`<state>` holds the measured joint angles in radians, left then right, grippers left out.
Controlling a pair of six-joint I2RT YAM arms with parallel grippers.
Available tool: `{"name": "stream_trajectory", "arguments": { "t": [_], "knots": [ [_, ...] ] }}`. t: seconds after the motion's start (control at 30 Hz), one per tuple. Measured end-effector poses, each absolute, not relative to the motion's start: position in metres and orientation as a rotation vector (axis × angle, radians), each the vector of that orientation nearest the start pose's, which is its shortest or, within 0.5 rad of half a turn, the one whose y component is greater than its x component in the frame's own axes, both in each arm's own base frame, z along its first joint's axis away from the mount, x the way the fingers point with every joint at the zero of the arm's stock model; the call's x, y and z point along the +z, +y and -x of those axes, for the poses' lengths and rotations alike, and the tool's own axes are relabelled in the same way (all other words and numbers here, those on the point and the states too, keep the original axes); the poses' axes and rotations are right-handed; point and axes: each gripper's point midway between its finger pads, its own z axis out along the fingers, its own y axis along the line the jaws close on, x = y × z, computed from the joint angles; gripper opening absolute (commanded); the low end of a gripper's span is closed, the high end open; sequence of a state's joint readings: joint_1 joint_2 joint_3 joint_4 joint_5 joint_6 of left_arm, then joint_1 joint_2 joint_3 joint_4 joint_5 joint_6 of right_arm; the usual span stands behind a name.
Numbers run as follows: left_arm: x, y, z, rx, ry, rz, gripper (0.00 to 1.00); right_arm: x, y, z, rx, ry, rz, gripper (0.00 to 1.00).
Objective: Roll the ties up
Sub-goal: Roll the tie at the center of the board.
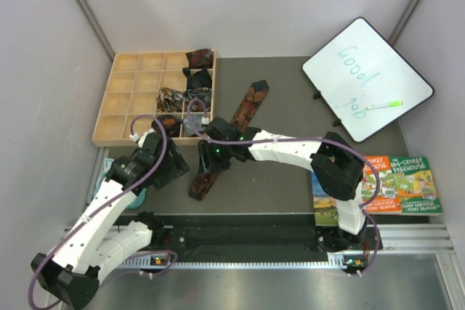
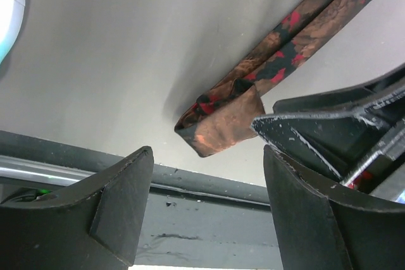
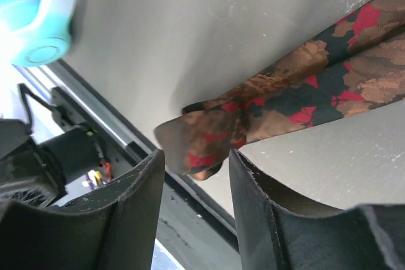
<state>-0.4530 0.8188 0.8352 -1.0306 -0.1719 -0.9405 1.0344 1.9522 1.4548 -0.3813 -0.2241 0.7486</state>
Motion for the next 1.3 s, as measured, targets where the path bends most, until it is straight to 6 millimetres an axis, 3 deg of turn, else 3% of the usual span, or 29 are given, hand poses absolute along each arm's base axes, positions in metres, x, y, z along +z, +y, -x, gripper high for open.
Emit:
{"name": "stream_trajectory", "arguments": {
  "t": [0.23,0.47,0.77,1.3],
  "knots": [
    [0.128,-0.089,-0.164,-0.305,2.544,0.691,0.75,0.069,0.455,-0.188,0.922,2.718,0.544,0.45],
    [0.123,-0.090,-0.159,-0.311,2.565,0.694,0.75,0.059,0.456,-0.183,0.933,2.734,0.590,0.39],
    [0.116,-0.089,-0.154,-0.306,2.581,0.698,0.74,0.058,0.461,-0.180,0.976,2.730,0.625,0.20],
    [0.081,-0.086,-0.137,-0.283,2.639,0.770,0.70,0.057,0.451,-0.195,1.041,2.788,0.557,0.15]
  ]
}}
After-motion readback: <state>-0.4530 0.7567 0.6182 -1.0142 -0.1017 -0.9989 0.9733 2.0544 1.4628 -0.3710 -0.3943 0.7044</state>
